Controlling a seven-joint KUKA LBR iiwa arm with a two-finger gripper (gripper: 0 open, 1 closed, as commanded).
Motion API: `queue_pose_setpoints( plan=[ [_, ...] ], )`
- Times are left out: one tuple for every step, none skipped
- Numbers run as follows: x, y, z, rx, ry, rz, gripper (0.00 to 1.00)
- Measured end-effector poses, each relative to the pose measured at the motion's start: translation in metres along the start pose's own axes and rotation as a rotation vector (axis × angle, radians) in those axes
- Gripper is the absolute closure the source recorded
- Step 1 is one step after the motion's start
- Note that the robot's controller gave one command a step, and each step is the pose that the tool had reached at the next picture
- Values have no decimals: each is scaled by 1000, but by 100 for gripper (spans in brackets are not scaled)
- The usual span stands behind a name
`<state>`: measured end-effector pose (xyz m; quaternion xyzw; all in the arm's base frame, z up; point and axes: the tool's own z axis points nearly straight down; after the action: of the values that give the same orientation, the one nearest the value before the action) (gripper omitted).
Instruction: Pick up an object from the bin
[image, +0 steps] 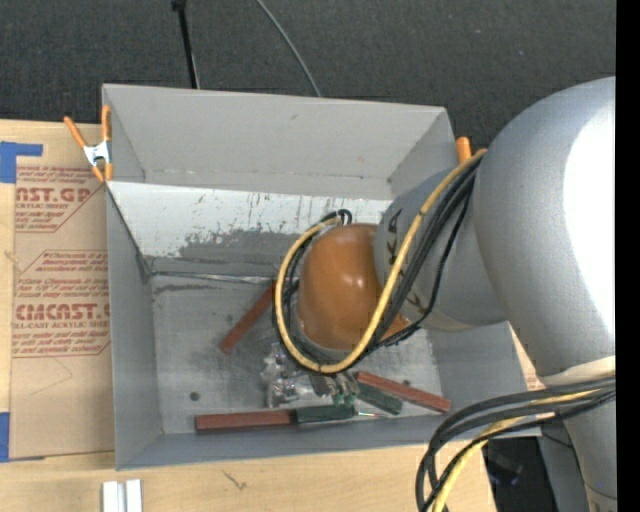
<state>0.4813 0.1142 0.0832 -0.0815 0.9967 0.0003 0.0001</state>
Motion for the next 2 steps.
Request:
queue_pose_setpoints(
  plan=[
    [-8, 0, -4, -2, -33, 3, 0],
    [-8, 0, -4, -2, -31, 3, 0]
  ],
)
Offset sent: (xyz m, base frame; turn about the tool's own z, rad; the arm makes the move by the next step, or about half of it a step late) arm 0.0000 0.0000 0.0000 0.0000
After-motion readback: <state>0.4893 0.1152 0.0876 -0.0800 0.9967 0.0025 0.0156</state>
